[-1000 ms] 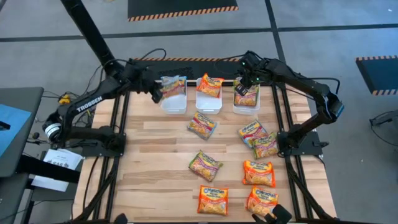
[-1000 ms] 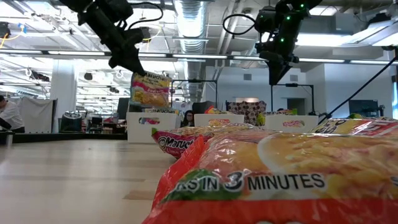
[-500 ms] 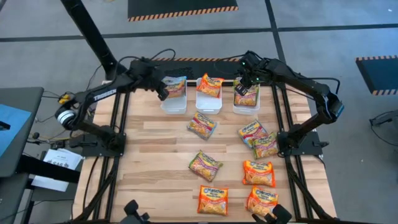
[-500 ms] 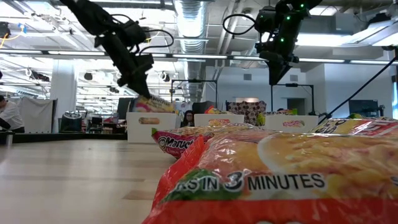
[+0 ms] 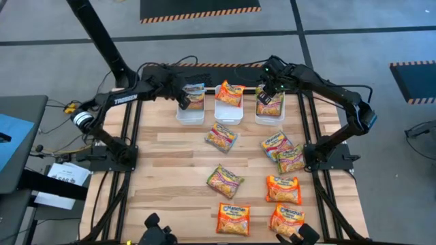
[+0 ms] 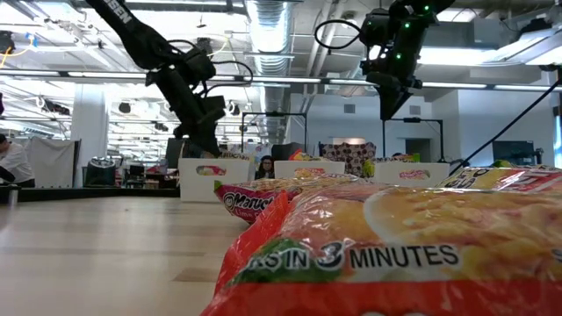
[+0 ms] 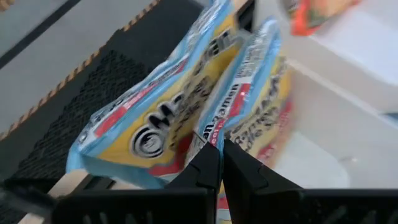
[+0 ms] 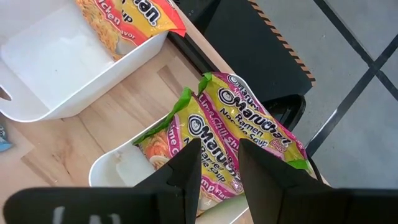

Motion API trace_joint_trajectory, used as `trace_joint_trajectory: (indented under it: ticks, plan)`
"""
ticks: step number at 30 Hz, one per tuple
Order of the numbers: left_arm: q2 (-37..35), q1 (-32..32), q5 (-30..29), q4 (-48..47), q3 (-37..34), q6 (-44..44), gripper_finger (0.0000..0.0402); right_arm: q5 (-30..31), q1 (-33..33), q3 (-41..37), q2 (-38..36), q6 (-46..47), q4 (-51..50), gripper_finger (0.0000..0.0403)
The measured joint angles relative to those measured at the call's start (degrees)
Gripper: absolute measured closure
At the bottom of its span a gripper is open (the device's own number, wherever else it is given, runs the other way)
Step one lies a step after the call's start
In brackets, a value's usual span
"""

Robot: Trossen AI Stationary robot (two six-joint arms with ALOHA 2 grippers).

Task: Sort Maruchan noodles
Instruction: Put the blue noodle pack into the left white bin, then put the orange noodle pack into the middle white bin

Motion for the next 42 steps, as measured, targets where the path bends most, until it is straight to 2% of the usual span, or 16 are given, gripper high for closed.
trace_joint_trajectory:
  ticks: [4, 8, 14, 17, 24, 31, 36, 39, 42]
  plan:
    - [1.07, 0.14, -2.25, -0.04, 0.00, -0.25, 0.0401, 0.00, 0.00, 0.00, 0.00, -0.02, -0.02, 0.0273]
    - [1.07, 0.37, -1.03, 0.01, 0.00, -0.51, 0.0387, 0.00, 0.00, 0.00, 0.00, -0.02, -0.02, 0.0273]
    - [1.07, 1.09, 4.38, 0.02, 0.00, -2.24, 0.0338, 0.00, 0.00, 0.00, 0.00, -0.02, -0.02, 0.0273]
    - [1.05, 1.09, 4.53, -0.95, 0.54, -3.78, 0.0307, 0.00, 0.00, 0.00, 0.00, -0.06, -0.02, 0.0273]
    - [1.02, 1.14, -2.72, -9.01, 8.70, -2.87, 0.0266, 0.00, 0.00, 0.00, 0.00, -0.07, 0.01, 0.0273]
    - [0.98, 1.03, -2.00, -19.65, 19.26, -2.66, 0.0264, -1.33, 1.10, 0.00, 0.00, 2.29, -0.75, 0.0273]
    - [0.44, 1.11, 6.02, -25.67, 25.69, -6.34, 0.0264, -3.56, 3.28, 0.00, -0.02, 2.49, -4.66, 0.0273]
    - [-1.12, 1.01, 11.94, -26.08, 26.80, -9.51, 0.0264, -3.64, 5.03, 0.00, -0.02, 2.91, -7.97, 0.0273]
    - [-2.53, 0.98, 16.36, -26.58, 26.80, -12.37, 0.0264, -6.73, 6.61, 0.00, -0.02, 5.16, -12.16, 0.0273]
